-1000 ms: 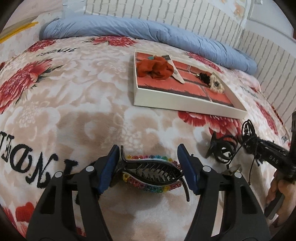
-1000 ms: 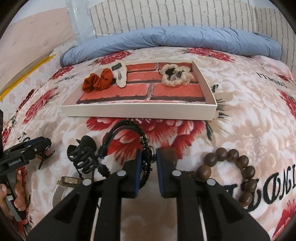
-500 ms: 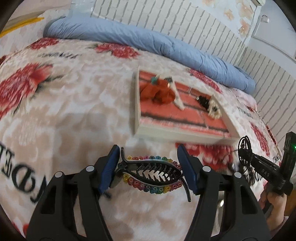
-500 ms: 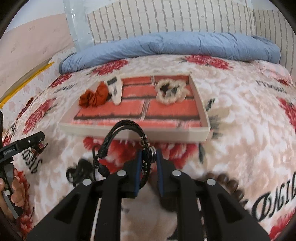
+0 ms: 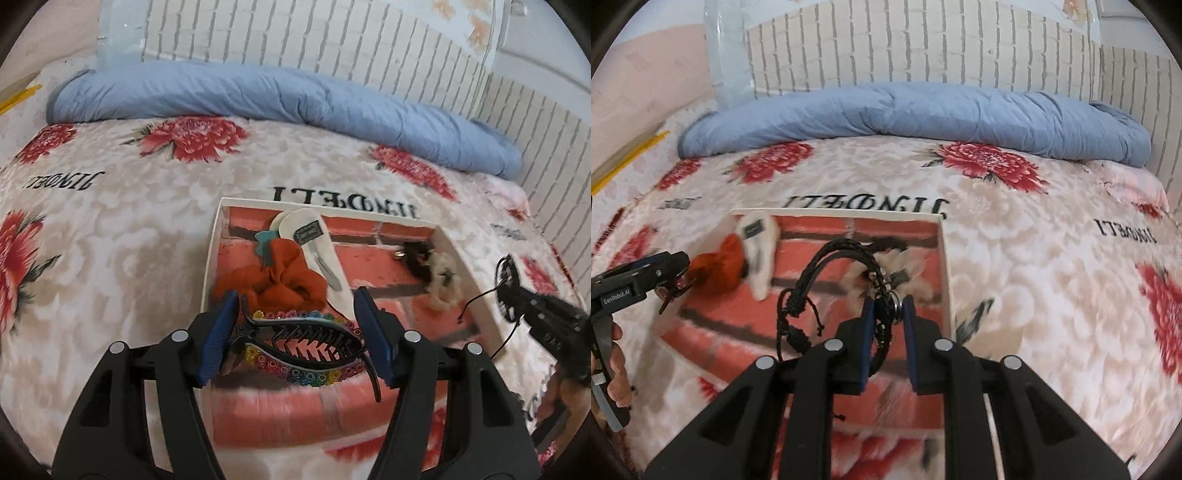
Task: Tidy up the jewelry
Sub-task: 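Carry the rainbow claw clip and black headphones over the tray and lower them, then open both grippers to release the claw clip and headphones into the tray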
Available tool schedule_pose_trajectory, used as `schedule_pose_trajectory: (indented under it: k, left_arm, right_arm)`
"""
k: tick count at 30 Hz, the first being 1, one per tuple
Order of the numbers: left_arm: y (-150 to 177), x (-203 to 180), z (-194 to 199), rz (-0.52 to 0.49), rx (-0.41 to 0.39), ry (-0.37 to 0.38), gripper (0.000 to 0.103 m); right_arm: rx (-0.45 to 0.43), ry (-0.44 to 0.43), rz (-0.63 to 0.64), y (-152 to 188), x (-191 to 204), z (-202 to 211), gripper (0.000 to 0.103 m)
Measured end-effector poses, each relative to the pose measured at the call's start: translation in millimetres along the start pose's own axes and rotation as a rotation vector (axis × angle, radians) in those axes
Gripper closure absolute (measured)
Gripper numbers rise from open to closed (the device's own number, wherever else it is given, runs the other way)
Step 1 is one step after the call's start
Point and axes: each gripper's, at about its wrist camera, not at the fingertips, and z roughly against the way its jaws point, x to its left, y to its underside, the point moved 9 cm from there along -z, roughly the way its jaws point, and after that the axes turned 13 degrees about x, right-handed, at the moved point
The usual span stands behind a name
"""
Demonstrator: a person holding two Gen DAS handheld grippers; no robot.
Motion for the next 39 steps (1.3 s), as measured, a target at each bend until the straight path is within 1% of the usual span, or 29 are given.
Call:
schedule_pose_trajectory:
  k: [5, 9, 13, 17, 19, 21, 22, 23, 24, 25, 26, 28, 30, 32, 33, 35, 37, 39]
  left_arm:
    - [-8, 1, -41, -0.024, 0.064, -0.063, 0.041]
    - [-14, 1, -59, -0.035, 0.093, -0.101, 0.041]
    - [-21, 3, -68, -0.033, 0.113, -0.114, 0.041]
    - [-21, 5, -72, -0.029, 0.141, -0.104, 0.04]
    - [-19, 6, -72, -0.029, 0.144, -0.1, 0.039]
    - [-19, 7, -70, -0.024, 0.141, -0.095, 0.039]
    - [-19, 8, -67, -0.021, 0.138, -0.093, 0.038]
    - [-19, 8, -64, -0.016, 0.134, -0.085, 0.035]
    - [-19, 8, -60, -0.009, 0.126, -0.074, 0.028]
    - [-19, 7, -56, -0.004, 0.118, -0.07, 0.025]
    - [-19, 7, -51, -0.001, 0.111, -0.07, 0.022]
    - [-20, 5, -40, -0.002, 0.1, -0.062, 0.019]
    - [-22, 2, -28, 0.006, 0.087, -0.048, 0.013]
    - [-26, 1, -11, 0.02, 0.059, -0.044, 0.008]
    - [-27, 0, 1, 0.023, 0.038, -0.044, 0.006]
    - [-27, -2, 21, 0.022, 0.01, -0.041, 0.005]
    - [-22, -3, 37, 0.021, -0.003, -0.038, 0.005]
    - [-13, -4, 53, 0.019, -0.02, -0.03, 0.005]
  right_arm:
    - [0.067, 0.072, 0.023, -12, -11, -39, 0.087]
    - [0.114, 0.091, 0.025, -15, -16, -63, 0.087]
    - [0.143, 0.12, 0.035, -18, -17, -78, 0.087]
    - [0.173, 0.118, 0.024, -19, -19, -86, 0.087]
    - [0.186, 0.118, 0.023, -18, -18, -88, 0.087]
    - [0.195, 0.099, 0.02, -16, -16, -89, 0.085]
    - [0.2, 0.09, 0.018, -15, -15, -88, 0.081]
    - [0.202, 0.08, 0.019, -15, -14, -86, 0.072]
    - [0.2, 0.061, 0.025, -15, -12, -83, 0.063]
    - [0.2, 0.049, 0.029, -15, -11, -80, 0.054]
    - [0.195, 0.061, 0.036, -15, -11, -74, 0.048]
    - [0.182, 0.043, 0.045, -17, -8, -62, 0.043]
    - [0.16, 0.014, 0.037, -21, -6, -45, 0.031]
    - [0.128, 0.011, 0.032, -24, -7, -26, 0.026]
    - [0.11, 0.016, 0.037, -26, -7, -15, 0.023]
    - [0.078, 0.029, 0.045, -26, -8, 4, 0.019]
    - [0.044, 0.038, 0.045, -22, -10, 26, 0.018]
    - [0.018, 0.039, 0.036, -15, -14, 41, 0.012]
